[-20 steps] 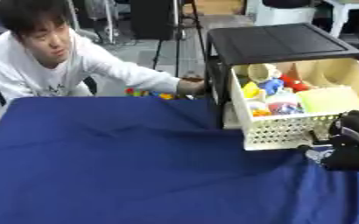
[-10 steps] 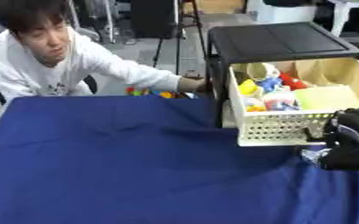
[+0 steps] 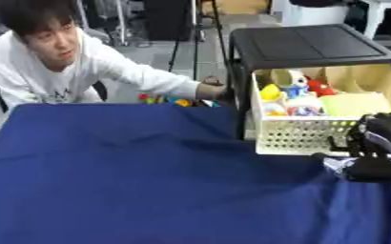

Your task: Pick up objects from table and place into drawer.

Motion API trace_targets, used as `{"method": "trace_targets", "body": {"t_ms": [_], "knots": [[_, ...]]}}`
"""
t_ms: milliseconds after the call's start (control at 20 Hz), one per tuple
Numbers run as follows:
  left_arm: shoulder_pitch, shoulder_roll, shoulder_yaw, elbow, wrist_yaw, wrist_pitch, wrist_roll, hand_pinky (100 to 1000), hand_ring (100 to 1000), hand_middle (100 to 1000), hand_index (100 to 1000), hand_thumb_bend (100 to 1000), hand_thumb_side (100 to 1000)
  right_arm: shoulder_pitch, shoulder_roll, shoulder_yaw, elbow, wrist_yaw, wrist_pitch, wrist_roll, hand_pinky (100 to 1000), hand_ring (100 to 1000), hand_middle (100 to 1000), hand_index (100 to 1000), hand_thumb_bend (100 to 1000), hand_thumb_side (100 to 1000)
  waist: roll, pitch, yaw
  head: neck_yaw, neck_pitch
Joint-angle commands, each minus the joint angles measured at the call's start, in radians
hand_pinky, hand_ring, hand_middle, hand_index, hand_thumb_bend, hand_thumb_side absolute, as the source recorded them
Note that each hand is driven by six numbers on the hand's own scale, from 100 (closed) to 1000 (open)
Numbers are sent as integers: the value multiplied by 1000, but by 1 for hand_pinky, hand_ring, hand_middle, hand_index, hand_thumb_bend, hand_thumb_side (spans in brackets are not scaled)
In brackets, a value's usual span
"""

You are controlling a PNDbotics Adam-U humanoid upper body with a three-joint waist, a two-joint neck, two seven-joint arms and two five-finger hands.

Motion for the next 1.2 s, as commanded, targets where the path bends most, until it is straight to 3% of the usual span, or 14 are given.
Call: {"method": "trace_targets", "body": {"t_ms": [50, 400, 1200], "knots": [[-16, 11, 6, -13, 1, -2, -2, 538, 636, 696, 891, 418, 963, -23, -13, -13, -6, 15, 0, -13, 132, 552, 636, 764, 430, 918, -5, -8, 5, 2, -11], [-19, 11, 7, -13, -1, -1, -4, 539, 635, 696, 891, 417, 964, -7, -22, -27, 10, 71, 13, -39, 139, 559, 657, 771, 415, 934, -9, -1, 5, 3, -19], [-24, 8, 5, -13, -2, -2, -11, 541, 633, 696, 891, 412, 967, -13, -25, -34, -10, 60, 22, -69, 129, 551, 662, 783, 438, 947, -11, 14, 21, -2, -38]]}}
